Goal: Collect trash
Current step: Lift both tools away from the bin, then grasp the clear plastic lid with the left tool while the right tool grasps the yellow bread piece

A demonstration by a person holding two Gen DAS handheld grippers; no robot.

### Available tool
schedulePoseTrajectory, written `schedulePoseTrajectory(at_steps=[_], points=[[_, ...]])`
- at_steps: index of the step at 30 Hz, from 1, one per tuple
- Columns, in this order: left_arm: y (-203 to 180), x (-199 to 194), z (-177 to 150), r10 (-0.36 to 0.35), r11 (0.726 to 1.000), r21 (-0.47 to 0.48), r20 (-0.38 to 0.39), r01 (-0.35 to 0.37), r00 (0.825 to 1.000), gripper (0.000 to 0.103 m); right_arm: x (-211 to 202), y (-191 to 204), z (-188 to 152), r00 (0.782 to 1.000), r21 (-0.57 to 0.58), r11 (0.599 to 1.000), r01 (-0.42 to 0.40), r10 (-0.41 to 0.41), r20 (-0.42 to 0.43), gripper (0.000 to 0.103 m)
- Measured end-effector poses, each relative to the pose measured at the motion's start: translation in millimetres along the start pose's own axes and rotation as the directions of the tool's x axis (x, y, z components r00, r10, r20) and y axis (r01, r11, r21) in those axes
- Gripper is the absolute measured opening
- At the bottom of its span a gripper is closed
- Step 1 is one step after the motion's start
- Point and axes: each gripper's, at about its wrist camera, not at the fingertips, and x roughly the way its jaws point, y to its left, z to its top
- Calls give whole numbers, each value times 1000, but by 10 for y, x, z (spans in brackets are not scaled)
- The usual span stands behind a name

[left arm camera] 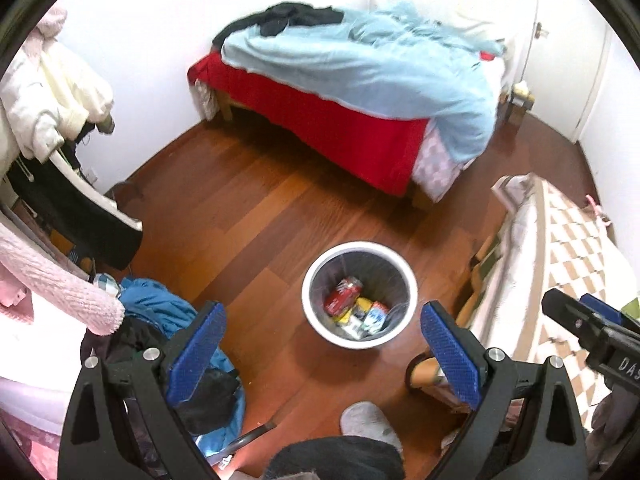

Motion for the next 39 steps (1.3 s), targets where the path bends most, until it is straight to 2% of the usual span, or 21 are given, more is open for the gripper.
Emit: schedulePoseTrajectory(at_steps=[5, 8, 11, 15, 18, 21, 23, 25, 27, 29, 32, 34, 36, 37, 39], points=[[-458, -237, -52, -54, 998, 38, 33, 53, 998, 99, -587, -584, -38, 996, 126, 992, 14, -25, 83, 98], [-1000, -168, -141, -106, 990, 95, -12, 107, 994, 99, -846, -1133, -147, 991, 217, 974, 67, -90, 100, 98], [-1597, -10, -289, -158, 975, 149, -65, 166, 985, 99, -1048, -1833, -323, 978, 319, 936, 148, -186, 91, 98], [-2387, 264, -521, -209, 946, 221, -143, 237, 967, 99, -1253, -2877, -690, 956, 484, 841, 241, -292, 31, 98], [-2958, 536, -700, -213, 921, 281, -212, 269, 954, 98, -1374, -3640, -1044, 937, 608, 740, 288, -350, -17, 98], [-3427, 813, -861, -205, 895, 341, -260, 288, 944, 98, -1461, -4329, -1413, 924, 723, 626, 294, -378, -48, 98], [-3659, 982, -928, -191, 879, 378, -279, 290, 941, 98, -1463, -4680, -1629, 920, 774, 562, 292, -385, -68, 96], [-3855, 1151, -975, -175, 867, 406, -297, 291, 938, 98, -1441, -4985, -1812, 920, 812, 507, 289, -382, -89, 86], [-3988, 1285, -1007, -162, 858, 423, -312, 290, 936, 93, -1365, -5183, -1928, 922, 832, 478, 283, -375, -99, 85], [-4075, 1380, -1036, -152, 855, 431, -324, 289, 934, 90, -1296, -5293, -2006, 926, 842, 463, 277, -363, -105, 84], [-4145, 1462, -1068, -137, 858, 434, -326, 277, 935, 61, -1193, -5348, -2059, 935, 845, 467, 262, -340, -102, 80], [-4147, 1453, -1078, -153, 863, 416, -322, 285, 934, 40, -1079, -5326, -2039, 942, 838, 484, 251, -320, -97, 72], [-4162, 1434, -1075, -155, 865, 415, -310, 281, 938, 37, -980, -5283, -2011, 944, 827, 500, 257, -315, -103, 65], [-4158, 1423, -1078, -155, 865, 417, -305, 278, 940, 37, -953, -5261, -1999, 944, 825, 503, 257, -313, -104, 54], [-4172, 1399, -1085, -149, 865, 426, -289, 266, 946, 37, -903, -5225, -1976, 937, 814, 508, 282, -328, -120, 44]])
